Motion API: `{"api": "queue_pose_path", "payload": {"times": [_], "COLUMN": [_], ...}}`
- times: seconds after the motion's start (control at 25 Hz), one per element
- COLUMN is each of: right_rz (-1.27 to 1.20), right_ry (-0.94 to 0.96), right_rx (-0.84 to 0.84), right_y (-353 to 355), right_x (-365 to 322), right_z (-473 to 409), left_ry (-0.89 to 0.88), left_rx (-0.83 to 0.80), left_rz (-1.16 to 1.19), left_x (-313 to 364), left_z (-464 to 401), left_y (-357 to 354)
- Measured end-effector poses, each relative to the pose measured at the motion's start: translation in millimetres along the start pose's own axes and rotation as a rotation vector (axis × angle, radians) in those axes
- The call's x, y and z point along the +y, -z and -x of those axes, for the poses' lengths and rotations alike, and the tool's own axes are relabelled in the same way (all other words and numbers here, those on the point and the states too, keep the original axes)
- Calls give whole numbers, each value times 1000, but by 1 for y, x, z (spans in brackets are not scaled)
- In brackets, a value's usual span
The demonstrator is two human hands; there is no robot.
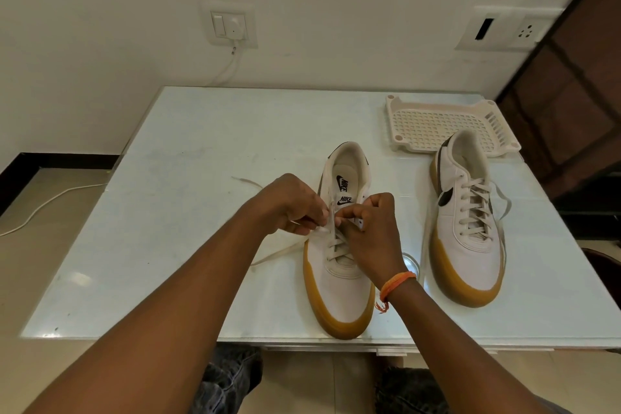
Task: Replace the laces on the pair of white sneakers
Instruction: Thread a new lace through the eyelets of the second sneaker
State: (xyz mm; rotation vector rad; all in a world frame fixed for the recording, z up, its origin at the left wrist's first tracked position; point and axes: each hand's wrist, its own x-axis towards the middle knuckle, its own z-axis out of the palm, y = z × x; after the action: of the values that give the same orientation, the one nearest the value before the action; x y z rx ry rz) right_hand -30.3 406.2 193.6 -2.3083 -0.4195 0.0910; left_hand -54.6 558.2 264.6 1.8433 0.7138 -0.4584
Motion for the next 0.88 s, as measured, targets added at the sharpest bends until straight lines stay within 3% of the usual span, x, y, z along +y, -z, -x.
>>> {"api": "queue_pose_path", "payload": {"times": [0.32, 0.44, 0.56, 0.8, 0.88], "right_rz": [28, 99, 175, 120, 34], "right_ry": [-24, -17, 6, 58, 77], "right_rx": [-48, -121, -213, -274, -287], "right_y": [7, 19, 28, 38, 47], "right_x": [-4, -4, -5, -3, -2], "right_z": [-3, -6, -9, -15, -17], "left_ry": [26, -21, -38, -162, -122], "left_rx": [38, 191, 381, 733, 703], "left_rz": [-138, -106, 81, 320, 283], "left_x": [-1, -3, -11, -24, -26], "left_z": [-5, -6, -8, -15, -21], "left_y": [2, 26, 54, 81, 77]}}
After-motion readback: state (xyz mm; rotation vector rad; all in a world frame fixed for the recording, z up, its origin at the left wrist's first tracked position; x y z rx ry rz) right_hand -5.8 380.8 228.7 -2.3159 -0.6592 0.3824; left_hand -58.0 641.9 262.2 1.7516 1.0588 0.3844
